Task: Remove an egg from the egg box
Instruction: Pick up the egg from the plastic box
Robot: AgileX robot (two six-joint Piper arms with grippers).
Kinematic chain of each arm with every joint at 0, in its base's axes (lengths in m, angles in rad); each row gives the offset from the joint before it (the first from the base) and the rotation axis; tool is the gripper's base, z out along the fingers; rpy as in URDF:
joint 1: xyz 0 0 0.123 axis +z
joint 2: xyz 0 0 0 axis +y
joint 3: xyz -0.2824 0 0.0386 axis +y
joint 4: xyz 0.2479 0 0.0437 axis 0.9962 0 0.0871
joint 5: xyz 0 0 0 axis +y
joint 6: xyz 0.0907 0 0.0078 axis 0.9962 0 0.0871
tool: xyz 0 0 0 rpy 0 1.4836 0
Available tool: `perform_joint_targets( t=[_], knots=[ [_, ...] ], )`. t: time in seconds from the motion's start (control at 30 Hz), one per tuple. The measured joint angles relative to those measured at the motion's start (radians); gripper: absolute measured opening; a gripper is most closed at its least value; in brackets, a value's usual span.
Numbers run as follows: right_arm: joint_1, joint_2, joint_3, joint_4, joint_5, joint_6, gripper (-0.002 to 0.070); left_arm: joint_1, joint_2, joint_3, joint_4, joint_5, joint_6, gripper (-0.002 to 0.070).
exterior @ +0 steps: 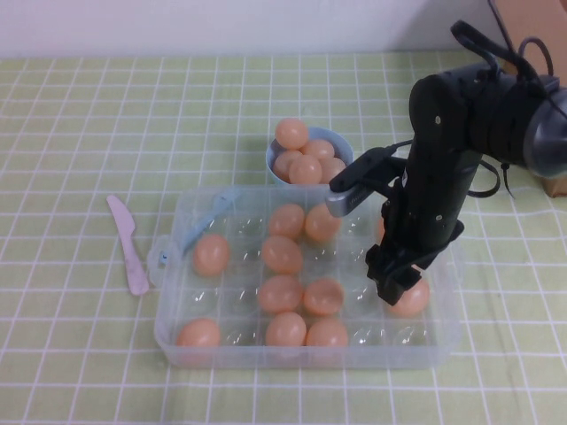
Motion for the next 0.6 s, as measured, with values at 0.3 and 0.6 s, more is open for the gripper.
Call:
perform_joint_targets(
  t=[0.3, 0.6],
  knots=[
    [0.000, 0.043, -0.003, -0.002, 0.000, 0.000, 0.0514, 0.000, 0.000, 0.000, 0.000, 0.000, 0.000, -0.0003],
    [0.000, 0.071, -0.003, -0.003, 0.001, 0.002, 0.0456, 0.000, 0.000, 0.000, 0.000, 0.000, 0.000, -0.0003]
  ],
)
